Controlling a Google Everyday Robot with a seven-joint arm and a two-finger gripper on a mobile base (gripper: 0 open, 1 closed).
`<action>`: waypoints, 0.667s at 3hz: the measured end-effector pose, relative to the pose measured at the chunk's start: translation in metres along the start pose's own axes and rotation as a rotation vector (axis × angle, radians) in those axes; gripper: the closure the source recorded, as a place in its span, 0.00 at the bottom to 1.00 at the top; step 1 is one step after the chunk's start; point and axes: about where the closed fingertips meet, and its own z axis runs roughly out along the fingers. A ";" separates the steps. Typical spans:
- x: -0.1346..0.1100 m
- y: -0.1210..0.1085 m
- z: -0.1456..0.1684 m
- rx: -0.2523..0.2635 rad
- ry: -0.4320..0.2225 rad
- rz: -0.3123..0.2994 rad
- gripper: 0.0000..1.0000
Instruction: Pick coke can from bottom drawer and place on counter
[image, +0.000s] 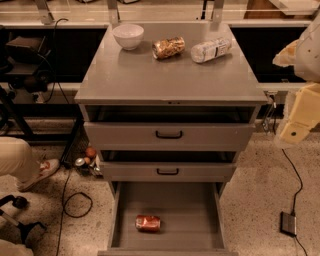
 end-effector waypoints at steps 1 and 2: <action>-0.001 0.002 0.003 -0.004 -0.009 -0.001 0.00; -0.006 0.015 0.035 -0.063 -0.072 -0.007 0.00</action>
Offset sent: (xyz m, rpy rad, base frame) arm -0.0024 0.0309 -0.0839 0.1745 0.1081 0.0878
